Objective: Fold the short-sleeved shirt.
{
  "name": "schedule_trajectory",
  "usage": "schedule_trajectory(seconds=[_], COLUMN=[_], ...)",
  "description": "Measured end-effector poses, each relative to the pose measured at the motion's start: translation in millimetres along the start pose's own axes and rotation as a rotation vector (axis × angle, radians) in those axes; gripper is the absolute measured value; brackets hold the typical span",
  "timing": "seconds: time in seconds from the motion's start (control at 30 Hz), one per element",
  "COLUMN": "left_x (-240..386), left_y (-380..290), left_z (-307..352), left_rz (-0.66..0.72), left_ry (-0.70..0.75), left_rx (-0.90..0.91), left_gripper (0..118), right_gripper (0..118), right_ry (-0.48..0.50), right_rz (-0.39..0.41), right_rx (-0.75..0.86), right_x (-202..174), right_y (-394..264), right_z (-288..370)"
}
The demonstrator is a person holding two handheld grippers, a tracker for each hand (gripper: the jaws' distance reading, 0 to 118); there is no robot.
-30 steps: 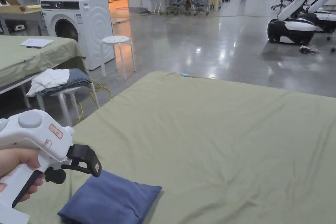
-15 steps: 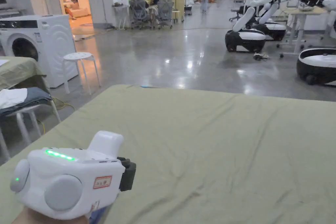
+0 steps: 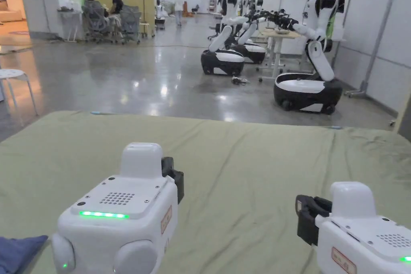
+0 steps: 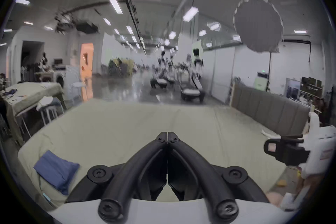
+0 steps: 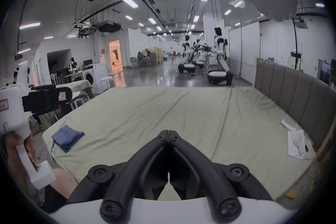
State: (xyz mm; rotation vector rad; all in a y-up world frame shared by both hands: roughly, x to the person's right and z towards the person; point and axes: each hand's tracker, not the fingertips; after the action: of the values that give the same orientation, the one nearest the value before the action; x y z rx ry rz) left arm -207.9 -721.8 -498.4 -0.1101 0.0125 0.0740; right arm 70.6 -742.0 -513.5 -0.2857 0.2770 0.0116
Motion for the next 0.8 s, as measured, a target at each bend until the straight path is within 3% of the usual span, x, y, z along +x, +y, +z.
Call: schedule_trajectory(seconds=[0.17,0.5,0.57,0.6,0.63,0.67,0.7,0.73,0.8], left_x=[13.5,21.4,18.3,17.0,16.2,15.7,16.2,17.4,17.3], left_y=[19.6,26.0,25.4,25.5,25.6,25.7,25.4,24.9,21.6], left_z=[12.1,14.2,15.8,17.0,17.9,17.8,17.0,15.7,21.6], left_rz=[-0.049,-0.029,0.004,0.021,0.026,0.027,0.026,0.014,-0.049], left_ry=[0.009,-0.003,-0.013,-0.024,-0.024,-0.028,-0.028,-0.020,0.029], left_rx=[0.066,0.054,0.052,0.054,0.057,0.054,0.048,0.033,0.056], left_gripper=[0,0,0,10,31,64,107,118,118], right_gripper=[0,0,5,23,44,70,106,117,118], right_ry=[-0.047,-0.138,-0.144,-0.151,-0.155,-0.162,-0.163,-0.162,-0.171], right_rz=[0.048,0.050,0.041,0.038,0.037,0.037,0.030,0.025,0.026], right_rx=[0.112,0.237,0.238,0.231,0.226,0.219,0.212,0.207,0.215], right_x=[-12.3,-36.9,-36.6,-37.1,-37.5,-37.7,-37.6,-37.3,-39.6], right_y=[17.3,32.6,31.1,31.1,30.6,29.9,28.9,28.6,27.8], right_z=[10.9,16.0,14.1,11.8,10.2,9.0,7.9,6.5,8.6])
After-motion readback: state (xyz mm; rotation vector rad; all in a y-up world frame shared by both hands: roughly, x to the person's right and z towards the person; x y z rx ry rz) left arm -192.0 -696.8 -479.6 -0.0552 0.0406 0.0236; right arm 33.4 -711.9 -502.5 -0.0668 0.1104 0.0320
